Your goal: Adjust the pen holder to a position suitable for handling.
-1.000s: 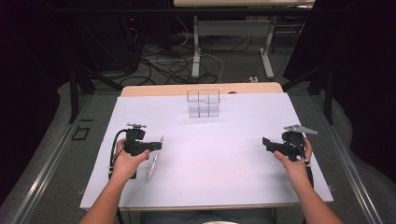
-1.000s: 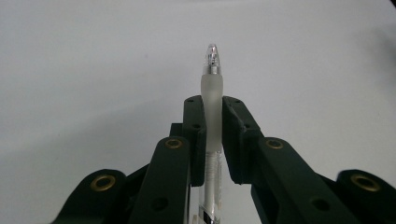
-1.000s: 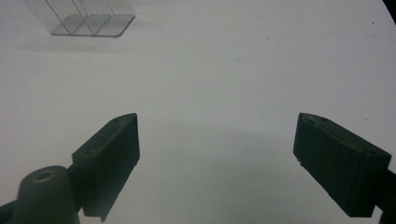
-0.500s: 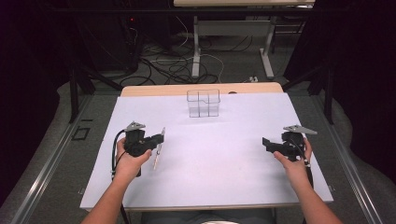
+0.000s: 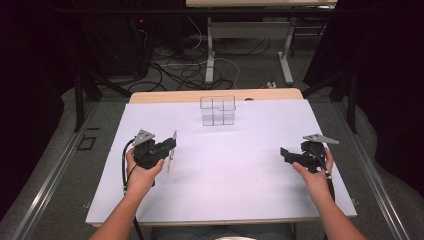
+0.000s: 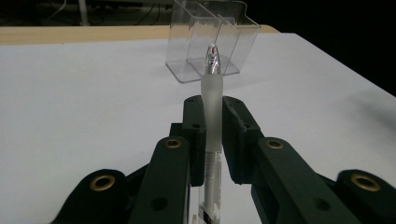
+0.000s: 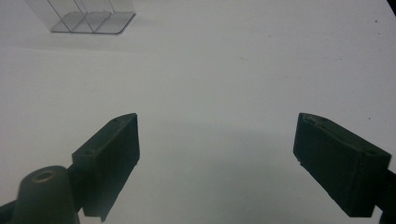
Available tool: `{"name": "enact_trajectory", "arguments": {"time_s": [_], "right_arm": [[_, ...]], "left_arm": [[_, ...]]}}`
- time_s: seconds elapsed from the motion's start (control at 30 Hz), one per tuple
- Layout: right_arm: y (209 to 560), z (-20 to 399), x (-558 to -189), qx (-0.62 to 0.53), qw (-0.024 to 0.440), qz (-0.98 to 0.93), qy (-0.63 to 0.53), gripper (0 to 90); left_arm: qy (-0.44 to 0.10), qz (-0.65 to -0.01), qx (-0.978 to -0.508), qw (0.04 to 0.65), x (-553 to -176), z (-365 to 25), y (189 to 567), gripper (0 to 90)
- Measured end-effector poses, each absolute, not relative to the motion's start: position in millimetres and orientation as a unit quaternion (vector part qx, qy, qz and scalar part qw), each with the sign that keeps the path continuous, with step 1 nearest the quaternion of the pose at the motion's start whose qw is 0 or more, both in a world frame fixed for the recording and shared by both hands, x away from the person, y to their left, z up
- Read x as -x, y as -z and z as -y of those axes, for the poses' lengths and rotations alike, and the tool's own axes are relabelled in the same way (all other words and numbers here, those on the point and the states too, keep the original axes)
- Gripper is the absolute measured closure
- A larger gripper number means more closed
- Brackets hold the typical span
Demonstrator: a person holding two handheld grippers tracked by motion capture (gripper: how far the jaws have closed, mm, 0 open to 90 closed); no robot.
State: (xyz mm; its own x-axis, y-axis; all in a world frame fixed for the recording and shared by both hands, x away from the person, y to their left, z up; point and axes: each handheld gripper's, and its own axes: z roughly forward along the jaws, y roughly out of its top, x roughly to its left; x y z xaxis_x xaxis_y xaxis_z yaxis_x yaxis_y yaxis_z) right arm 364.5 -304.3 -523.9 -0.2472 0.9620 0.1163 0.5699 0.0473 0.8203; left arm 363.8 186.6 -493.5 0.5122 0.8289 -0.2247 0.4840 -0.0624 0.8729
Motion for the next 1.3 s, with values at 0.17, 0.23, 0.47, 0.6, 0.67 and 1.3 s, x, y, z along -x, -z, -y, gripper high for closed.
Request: {"name": "enact_trajectory", "arguments": {"time_s": [0.17,0.23,0.47,0.6,0.67,1.3], "right_arm": [[523.9,304.2,-364.2,-0.563,0.247,-0.681,-0.399,14.0],[523.6,303.7,-364.0,-0.561,0.247,-0.681,-0.4,14.0],[518.9,297.6,-361.9,-0.553,0.239,-0.684,-0.411,14.4],[516.8,292.0,-360.4,-0.547,0.228,-0.683,-0.427,14.6],[514.9,286.4,-358.9,-0.537,0.22,-0.684,-0.442,14.9],[492.9,206.9,-352.0,-0.427,0.108,-0.746,-0.5,38.4]], "left_arm": [[-0.184,-0.457,-0.7,0.517,-363.0,-185.0,489.6,80.2],[-0.185,-0.455,-0.697,0.523,-363.3,-184.2,488.2,80.2],[-0.177,-0.444,-0.693,0.539,-362.4,-174.7,485.7,80.2],[-0.168,-0.437,-0.69,0.551,-361.8,-169.0,484.5,80.2],[-0.162,-0.434,-0.691,0.555,-361.5,-165.5,484.2,80.2],[-0.118,-0.413,-0.696,0.575,-356.8,-135.3,488.5,80.2]]}}
